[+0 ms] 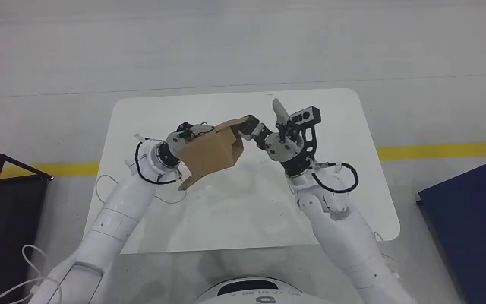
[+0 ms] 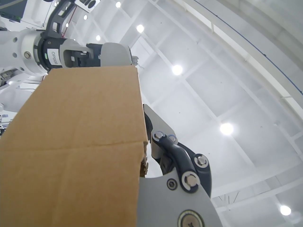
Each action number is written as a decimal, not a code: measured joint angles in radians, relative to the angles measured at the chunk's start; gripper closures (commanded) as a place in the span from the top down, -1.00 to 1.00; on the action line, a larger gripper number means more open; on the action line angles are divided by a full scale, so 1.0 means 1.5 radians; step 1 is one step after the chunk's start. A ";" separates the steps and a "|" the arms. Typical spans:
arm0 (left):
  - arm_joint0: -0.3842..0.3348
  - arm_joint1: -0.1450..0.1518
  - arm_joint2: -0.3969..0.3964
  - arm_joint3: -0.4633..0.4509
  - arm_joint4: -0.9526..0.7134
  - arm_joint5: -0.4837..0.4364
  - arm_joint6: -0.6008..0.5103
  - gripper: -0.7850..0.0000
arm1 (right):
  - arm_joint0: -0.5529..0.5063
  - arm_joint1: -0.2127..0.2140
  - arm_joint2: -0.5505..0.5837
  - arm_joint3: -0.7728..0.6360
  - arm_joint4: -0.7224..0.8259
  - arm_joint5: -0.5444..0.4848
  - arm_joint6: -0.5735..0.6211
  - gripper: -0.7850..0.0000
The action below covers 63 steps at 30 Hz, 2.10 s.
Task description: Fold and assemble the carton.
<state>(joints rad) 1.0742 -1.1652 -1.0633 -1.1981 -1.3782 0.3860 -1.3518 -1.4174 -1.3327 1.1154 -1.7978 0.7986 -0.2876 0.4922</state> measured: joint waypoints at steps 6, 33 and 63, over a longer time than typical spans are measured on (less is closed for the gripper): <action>-0.002 -0.004 0.004 0.001 0.002 0.007 0.002 -1.00 | 0.012 -0.001 -0.016 0.006 -0.012 0.060 0.001 0.26; -0.020 -0.008 -0.011 0.024 0.034 0.037 -0.018 -1.00 | -0.003 0.023 0.037 -0.046 -0.078 0.307 0.057 -1.00; -0.009 -0.005 0.012 -0.009 0.037 0.035 -0.020 -1.00 | -0.017 0.024 0.040 -0.035 -0.062 0.225 0.051 -0.82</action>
<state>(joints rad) 1.0603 -1.1732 -1.0452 -1.2112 -1.3220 0.4384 -1.3816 -1.4423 -1.2961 1.1748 -1.8496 0.7049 0.0497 0.5685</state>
